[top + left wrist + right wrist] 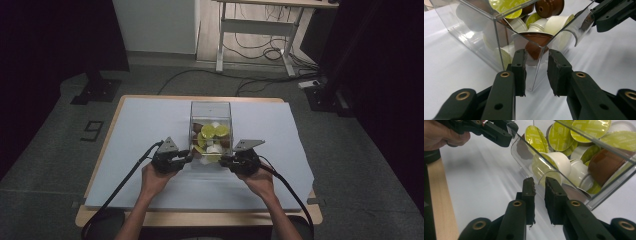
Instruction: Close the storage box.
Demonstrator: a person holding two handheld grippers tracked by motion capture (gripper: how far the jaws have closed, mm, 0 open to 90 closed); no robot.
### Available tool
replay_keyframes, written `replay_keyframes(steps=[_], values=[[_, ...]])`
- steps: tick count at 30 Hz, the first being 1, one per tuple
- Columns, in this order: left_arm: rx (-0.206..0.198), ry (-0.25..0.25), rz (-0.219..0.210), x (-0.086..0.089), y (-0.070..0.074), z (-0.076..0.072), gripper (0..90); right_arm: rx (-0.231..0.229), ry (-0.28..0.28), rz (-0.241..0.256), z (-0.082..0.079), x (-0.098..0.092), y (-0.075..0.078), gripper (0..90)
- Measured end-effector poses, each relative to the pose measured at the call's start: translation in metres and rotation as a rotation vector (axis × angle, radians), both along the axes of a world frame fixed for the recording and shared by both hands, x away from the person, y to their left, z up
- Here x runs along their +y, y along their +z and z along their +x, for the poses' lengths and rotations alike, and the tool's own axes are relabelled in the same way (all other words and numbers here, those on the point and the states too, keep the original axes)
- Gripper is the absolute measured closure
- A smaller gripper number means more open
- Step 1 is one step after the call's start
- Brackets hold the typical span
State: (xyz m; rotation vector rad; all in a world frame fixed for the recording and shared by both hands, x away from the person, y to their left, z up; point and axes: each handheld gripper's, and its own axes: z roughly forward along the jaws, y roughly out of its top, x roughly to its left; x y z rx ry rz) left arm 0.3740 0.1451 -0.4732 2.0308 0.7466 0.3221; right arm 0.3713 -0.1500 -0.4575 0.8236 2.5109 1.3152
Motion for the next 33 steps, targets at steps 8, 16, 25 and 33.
replay_keyframes(steps=[8,16,25,33], values=[[-0.003,0.012,0.011,-0.001,0.000,-0.001,68.3,0.005,0.002,-0.010,0.003,0.004,0.001,82.1],[-0.012,0.009,0.024,-0.003,0.003,-0.008,67.7,-0.011,-0.021,-0.019,0.006,0.003,0.002,84.0],[-0.007,-0.031,-0.004,-0.013,0.008,-0.009,69.3,-0.039,-0.040,-0.033,0.009,0.006,0.002,83.9],[-0.011,-0.038,0.002,-0.025,0.008,-0.004,69.2,-0.056,-0.048,-0.047,0.010,0.009,0.002,83.8]])
